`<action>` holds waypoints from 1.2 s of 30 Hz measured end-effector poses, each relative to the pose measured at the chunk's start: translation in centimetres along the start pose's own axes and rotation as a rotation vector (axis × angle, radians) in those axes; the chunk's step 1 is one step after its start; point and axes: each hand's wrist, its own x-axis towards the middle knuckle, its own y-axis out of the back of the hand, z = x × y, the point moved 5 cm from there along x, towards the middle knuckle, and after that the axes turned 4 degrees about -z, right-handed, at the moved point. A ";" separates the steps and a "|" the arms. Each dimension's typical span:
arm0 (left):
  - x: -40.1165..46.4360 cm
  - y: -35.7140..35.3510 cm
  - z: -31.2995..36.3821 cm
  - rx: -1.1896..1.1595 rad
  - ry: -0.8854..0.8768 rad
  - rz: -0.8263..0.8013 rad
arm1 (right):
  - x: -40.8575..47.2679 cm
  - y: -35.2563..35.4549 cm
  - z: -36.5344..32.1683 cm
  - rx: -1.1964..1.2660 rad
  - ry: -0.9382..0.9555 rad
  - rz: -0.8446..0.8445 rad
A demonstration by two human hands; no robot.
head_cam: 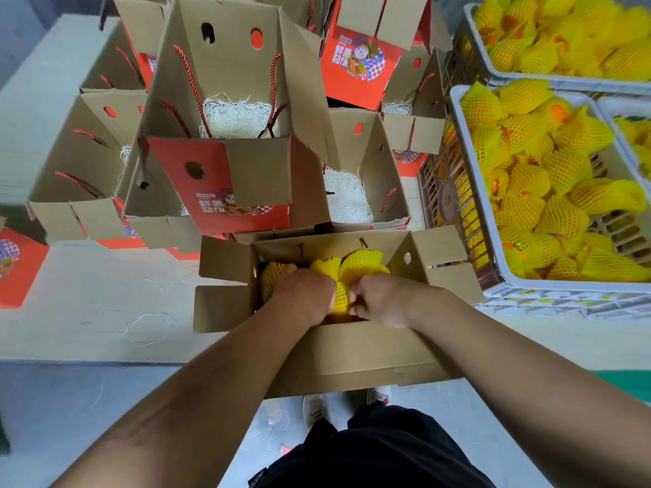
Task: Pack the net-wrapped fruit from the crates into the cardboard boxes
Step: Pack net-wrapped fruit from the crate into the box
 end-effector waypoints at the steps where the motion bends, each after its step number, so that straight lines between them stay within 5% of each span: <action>1: 0.1 -0.1 0.0 0.010 0.001 -0.016 | 0.1 -0.3 -0.3 0.067 0.014 -0.063; 6: -0.7 0.3 -0.5 -0.196 -0.041 -0.019 | 0.8 -0.1 0.3 0.103 -0.004 -0.108; 9: -1.3 1.4 0.1 -0.344 -0.074 0.130 | -0.3 0.3 1.6 0.204 0.061 -0.039; 18: 1.0 8.5 8.8 -0.797 -0.134 0.601 | -6.5 6.1 10.6 0.595 0.229 0.560; 23: 4.6 13.7 17.2 -0.885 -0.325 0.716 | -8.6 8.7 22.3 0.606 0.090 0.763; 25: 6.8 14.9 20.7 -0.849 -0.365 0.681 | -8.2 8.5 27.1 0.463 -0.018 0.644; 29: 10.6 15.3 25.5 -0.755 -0.373 0.603 | -6.0 4.6 31.1 0.023 -0.086 0.104; 32: 12.1 14.2 27.0 -0.456 -0.254 0.636 | -4.6 3.6 31.3 -0.228 -0.148 0.180; 36: 12.4 12.5 28.1 -0.113 -0.148 0.675 | -3.7 3.4 32.4 -0.185 -0.175 0.210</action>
